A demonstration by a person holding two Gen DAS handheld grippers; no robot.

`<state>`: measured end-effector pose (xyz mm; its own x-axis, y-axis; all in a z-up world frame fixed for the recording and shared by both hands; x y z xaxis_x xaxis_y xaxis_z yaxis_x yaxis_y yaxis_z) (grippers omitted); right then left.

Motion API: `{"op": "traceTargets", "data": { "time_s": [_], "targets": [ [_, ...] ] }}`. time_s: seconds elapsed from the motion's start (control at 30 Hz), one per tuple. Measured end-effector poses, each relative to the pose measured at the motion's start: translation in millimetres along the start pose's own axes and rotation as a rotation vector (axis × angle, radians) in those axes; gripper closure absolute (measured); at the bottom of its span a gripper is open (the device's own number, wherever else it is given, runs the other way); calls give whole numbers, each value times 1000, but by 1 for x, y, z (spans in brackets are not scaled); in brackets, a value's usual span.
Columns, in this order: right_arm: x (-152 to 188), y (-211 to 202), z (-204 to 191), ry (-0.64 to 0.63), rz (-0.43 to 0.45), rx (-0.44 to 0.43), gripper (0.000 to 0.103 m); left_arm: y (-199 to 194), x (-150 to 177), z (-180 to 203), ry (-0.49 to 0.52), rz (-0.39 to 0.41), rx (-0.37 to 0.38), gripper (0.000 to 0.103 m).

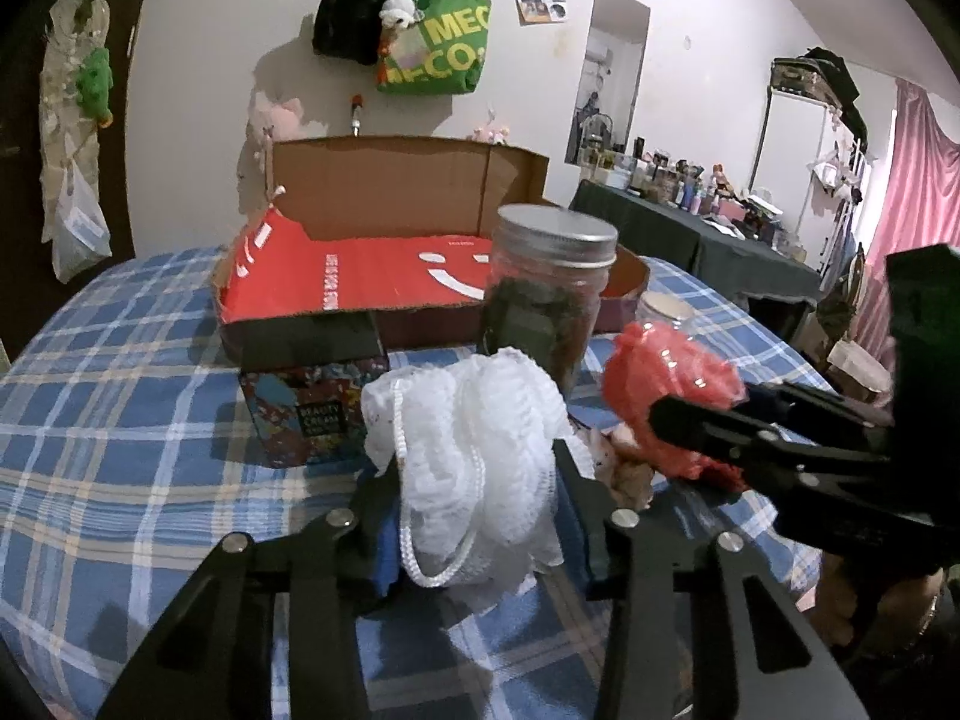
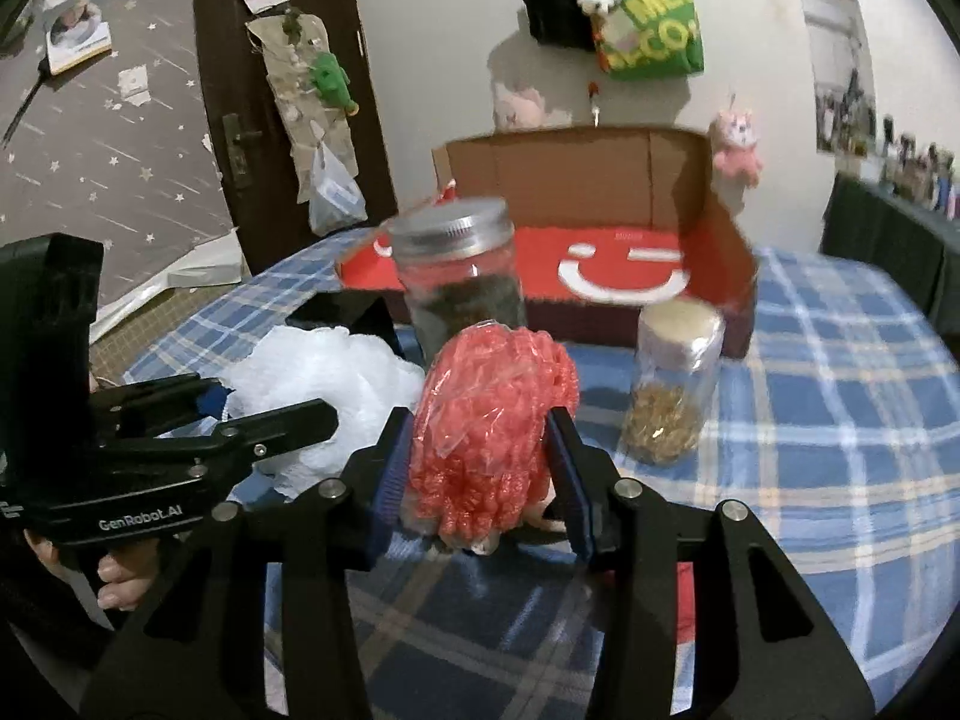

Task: Organize soft objects
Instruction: 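Grasp the white mesh puff with the left tool while the right tool grasps the red mesh puff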

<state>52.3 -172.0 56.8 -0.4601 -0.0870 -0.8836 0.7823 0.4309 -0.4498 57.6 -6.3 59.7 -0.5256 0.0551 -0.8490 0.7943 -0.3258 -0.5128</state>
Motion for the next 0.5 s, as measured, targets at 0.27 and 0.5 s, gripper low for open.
{"op": "traceTargets", "data": {
  "time_s": [0.27, 0.5],
  "targets": [
    [-7, -25, -12, -63, 59, 85, 60, -23, -13, -3, 3, 68, -31, 60],
    [-13, -38, -11, -53, 90, 96, 60, -47, -25, -6, 11, 134, -38, 60]
  ]
}}
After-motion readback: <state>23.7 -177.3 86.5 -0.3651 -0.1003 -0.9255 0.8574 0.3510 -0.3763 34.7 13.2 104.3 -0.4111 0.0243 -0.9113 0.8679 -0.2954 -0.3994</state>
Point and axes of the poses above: each gripper's, at about its wrist camera, not at the fingertips, and y roughly the way its jaws point, z to its right, x to its underside, the point moved 2 cm from there along y, roughly the way its jaws point, and after that the axes turned 3 degrees about z, right-handed, at the moved point
